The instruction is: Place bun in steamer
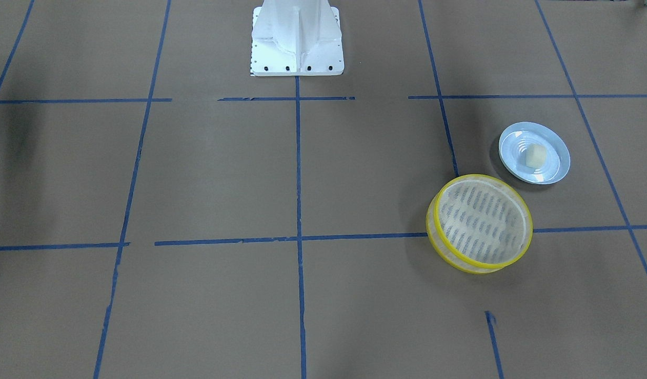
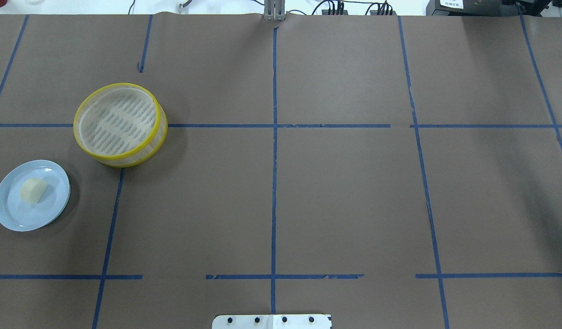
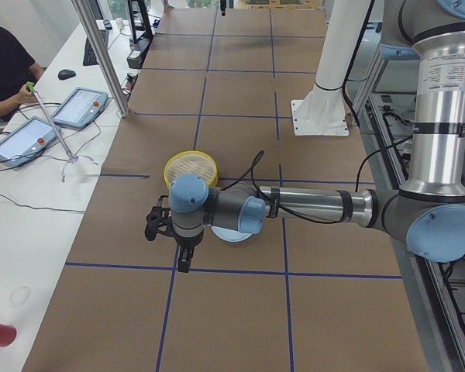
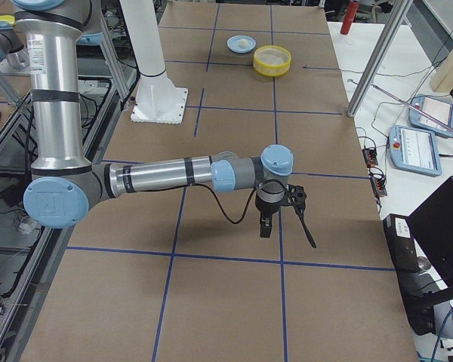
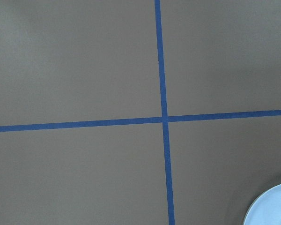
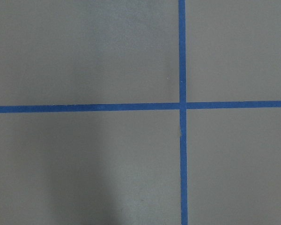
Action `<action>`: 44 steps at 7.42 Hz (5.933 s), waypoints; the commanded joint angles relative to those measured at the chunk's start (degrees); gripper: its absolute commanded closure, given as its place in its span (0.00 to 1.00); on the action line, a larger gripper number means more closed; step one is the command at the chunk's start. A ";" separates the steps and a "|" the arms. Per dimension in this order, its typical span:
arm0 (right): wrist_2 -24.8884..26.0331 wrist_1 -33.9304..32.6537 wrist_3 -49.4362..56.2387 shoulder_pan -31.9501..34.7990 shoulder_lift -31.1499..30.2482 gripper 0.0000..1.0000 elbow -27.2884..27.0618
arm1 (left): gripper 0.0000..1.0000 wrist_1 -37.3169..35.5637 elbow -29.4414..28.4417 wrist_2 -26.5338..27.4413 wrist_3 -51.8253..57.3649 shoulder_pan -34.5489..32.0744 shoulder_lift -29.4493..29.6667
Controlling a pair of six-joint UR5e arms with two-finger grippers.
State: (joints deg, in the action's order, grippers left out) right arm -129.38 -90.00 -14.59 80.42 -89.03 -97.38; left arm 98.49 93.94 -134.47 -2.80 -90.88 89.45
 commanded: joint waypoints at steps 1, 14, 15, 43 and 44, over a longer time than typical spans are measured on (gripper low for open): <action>0.00 0.00 0.00 0.00 0.00 0.00 0.00 | 0.00 0.91 4.56 0.61 -0.36 0.18 0.64; 0.00 0.00 0.00 0.00 0.00 0.00 0.00 | 0.00 29.74 5.29 15.54 -51.87 39.90 -8.15; 0.00 0.00 0.00 0.00 0.00 0.00 0.00 | 0.00 29.74 4.94 15.73 -51.87 40.26 -8.15; 0.00 0.00 0.00 0.00 0.00 0.00 0.00 | 0.76 -9.98 19.18 12.66 -36.41 27.78 8.22; 0.00 0.00 0.00 0.00 0.00 0.00 0.00 | 0.76 -16.95 18.39 12.83 -36.40 27.78 15.25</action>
State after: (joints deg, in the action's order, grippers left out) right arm -129.38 -90.00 -14.59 80.42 -89.03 -97.38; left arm 91.26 112.84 -121.83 -40.17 -62.36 96.24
